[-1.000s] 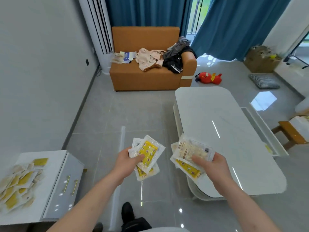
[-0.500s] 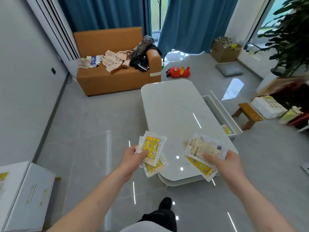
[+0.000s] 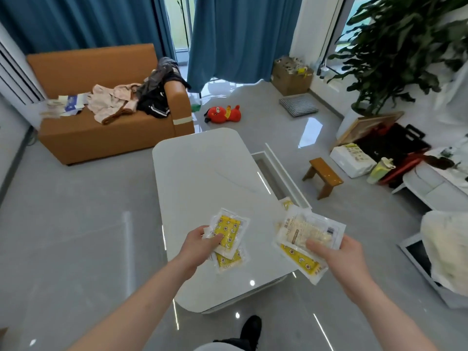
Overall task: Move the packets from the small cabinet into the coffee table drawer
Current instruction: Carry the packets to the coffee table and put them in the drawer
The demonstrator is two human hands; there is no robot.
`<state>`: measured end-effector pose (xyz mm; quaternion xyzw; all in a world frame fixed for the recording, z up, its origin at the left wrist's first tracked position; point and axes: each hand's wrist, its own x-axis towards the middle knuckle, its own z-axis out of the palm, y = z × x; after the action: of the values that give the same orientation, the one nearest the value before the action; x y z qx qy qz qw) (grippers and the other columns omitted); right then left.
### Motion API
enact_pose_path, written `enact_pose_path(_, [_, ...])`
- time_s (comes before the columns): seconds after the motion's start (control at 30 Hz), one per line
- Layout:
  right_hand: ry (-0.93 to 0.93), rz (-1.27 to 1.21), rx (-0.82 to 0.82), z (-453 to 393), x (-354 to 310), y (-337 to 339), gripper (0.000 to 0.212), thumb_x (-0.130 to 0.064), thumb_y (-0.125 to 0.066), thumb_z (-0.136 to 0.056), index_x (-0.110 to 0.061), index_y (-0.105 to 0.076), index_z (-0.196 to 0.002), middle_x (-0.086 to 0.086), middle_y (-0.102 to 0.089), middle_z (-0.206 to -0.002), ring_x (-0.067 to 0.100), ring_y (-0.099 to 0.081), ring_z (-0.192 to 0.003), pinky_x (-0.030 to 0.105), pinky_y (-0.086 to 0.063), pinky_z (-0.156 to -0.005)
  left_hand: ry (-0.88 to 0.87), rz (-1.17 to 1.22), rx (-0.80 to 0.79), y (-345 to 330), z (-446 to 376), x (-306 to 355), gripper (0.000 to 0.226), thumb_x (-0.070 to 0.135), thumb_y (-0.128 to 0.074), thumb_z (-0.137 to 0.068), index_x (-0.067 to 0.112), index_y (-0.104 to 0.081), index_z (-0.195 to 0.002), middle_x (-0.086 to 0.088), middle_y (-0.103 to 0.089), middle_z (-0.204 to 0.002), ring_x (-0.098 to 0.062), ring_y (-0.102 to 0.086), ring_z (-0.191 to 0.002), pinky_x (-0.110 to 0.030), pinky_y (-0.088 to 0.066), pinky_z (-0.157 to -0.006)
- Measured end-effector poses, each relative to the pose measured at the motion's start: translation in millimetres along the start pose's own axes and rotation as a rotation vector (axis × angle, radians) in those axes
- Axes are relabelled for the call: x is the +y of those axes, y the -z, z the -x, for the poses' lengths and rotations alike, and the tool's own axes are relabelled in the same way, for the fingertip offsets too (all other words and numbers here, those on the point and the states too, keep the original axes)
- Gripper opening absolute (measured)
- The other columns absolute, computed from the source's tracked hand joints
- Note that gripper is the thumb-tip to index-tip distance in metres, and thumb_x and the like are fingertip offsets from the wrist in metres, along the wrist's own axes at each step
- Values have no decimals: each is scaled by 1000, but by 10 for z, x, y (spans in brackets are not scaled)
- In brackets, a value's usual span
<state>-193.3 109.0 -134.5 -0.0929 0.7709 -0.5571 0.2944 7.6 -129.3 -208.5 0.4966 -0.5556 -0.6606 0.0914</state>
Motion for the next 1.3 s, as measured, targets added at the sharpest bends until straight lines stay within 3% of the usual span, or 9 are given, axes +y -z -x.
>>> enact_pose_path(0.2, [-23,-56,113,-629,-45,907,22,-7,-81,-82,-17,-74,-101,-4,-80,-87,17,-78,-77,34,-58,-69,-47,-71,-120,-1183,-488,594,26,27,-74,-89,25,-64,-113,-1,-75,-105,-22,-74,-94,-48,-59,-89])
enact_pose_path(0.37, [-47,-67,108,-1251,-31,1551,23,-8,-81,-83,-14,-74,-104,0,-80,-89,20,-78,-79,37,-59,-73,-91,-109,-140,-2044,-758,935,32,33,-75,-88,33,-56,-114,1,-70,-112,-18,-73,-96,-38,-61,-83])
enact_pose_path(0.5, [-52,-38,44,-1807,-62,2028,21,-8,-81,-83,-15,-74,-102,1,-80,-90,19,-78,-78,35,-58,-71,-52,-105,-39,-2626,-917,1043,48,38,-73,-89,31,-42,-124,0,-65,-112,-18,-70,-96,-34,-58,-79])
enact_pose_path(0.73, [-67,66,-125,-2800,-208,2820,19,-8,-80,-84,-15,-75,-100,1,-80,-89,19,-78,-79,37,-60,-71,38,-3,169,-3485,-966,1092,43,38,-68,-93,23,-41,-124,1,-65,-111,-16,-68,-96,-35,-55,-84])
enact_pose_path(0.83, [-66,115,-214,-3193,-332,2895,22,-7,-81,-84,-18,-74,-102,0,-80,-91,18,-78,-79,37,-61,-70,76,53,252,-3672,-960,1095,40,38,-68,-93,21,-46,-122,0,-65,-111,-18,-68,-97,-38,-56,-85])
enact_pose_path(0.97, [-41,154,-330,-3670,-499,2795,22,-7,-80,-84,-18,-74,-102,-1,-80,-92,18,-78,-80,37,-61,-72,81,123,371,-3770,-1049,1094,27,32,-67,-95,19,-55,-115,-2,-69,-107,-19,-70,-92,-33,-55,-72])
enact_pose_path(1.13, [-31,199,-402,-4306,-692,2649,23,-8,-80,-85,-20,-74,-104,-4,-80,-92,16,-78,-80,33,-61,-67,128,237,408,-3781,-1556,1225,16,29,-67,-95,20,-63,-108,-5,-74,-104,-24,-73,-93,-47,-59,-88])
enact_pose_path(1.3, [-55,233,-403,-4958,-862,2559,25,-10,-80,-85,-22,-73,-107,-4,-79,-96,16,-78,-82,29,-60,-63,129,232,421,-3918,-2234,1503,12,28,-66,-96,20,-64,-105,-4,-74,-102,-22,-72,-91,-38,-59,-77])
